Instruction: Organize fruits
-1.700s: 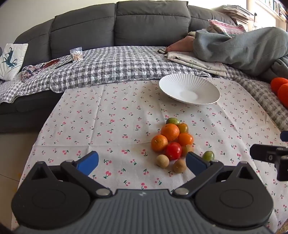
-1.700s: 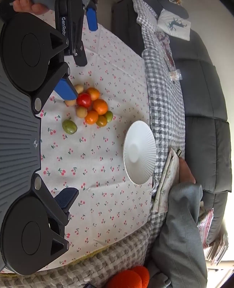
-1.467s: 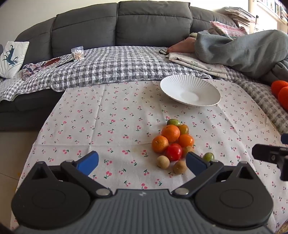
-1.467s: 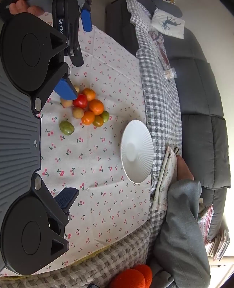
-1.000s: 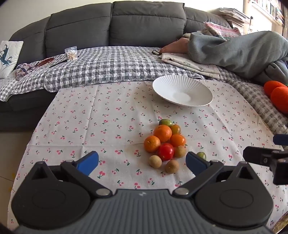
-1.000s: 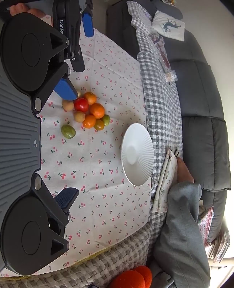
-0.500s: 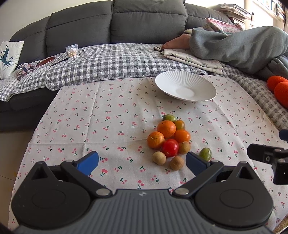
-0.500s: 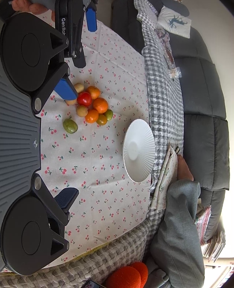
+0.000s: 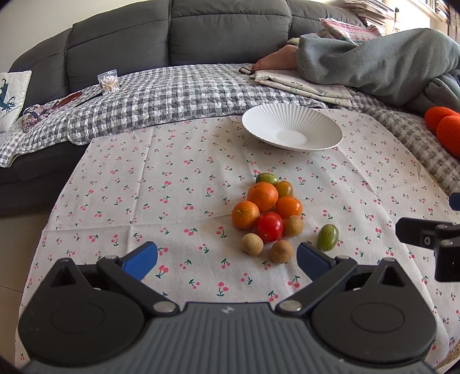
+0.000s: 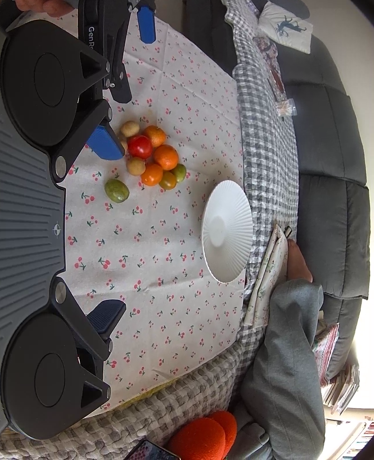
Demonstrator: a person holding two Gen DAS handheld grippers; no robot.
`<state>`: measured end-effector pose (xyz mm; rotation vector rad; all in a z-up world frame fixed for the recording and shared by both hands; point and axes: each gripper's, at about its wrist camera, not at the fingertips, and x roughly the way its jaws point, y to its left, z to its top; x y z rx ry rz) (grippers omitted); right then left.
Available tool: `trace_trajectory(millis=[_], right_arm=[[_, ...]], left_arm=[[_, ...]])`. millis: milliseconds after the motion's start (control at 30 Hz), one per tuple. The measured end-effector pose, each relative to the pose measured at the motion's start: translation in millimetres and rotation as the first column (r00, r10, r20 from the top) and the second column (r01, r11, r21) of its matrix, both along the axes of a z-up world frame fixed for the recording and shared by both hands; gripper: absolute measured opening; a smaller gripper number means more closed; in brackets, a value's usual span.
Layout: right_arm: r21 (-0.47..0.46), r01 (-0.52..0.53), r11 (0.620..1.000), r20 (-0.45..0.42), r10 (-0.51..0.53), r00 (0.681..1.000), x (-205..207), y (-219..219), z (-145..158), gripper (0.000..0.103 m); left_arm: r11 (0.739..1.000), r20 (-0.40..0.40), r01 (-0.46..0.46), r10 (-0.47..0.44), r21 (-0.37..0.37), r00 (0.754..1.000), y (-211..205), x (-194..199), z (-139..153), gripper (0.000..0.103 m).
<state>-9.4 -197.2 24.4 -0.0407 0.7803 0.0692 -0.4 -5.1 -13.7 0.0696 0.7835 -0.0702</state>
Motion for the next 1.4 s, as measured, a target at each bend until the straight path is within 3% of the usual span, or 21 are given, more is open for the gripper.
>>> trace_trajectory(millis=[1400], right_arm=[[-0.001,0.005,1.000,-0.037,-0.005,0.999,4.4,0.6,-8.7,0.103]], left_arm=[[0.999,-0.040,0.036,-0.036,-0.009,0.999,-3.7,1.1,-9.0,0.102]])
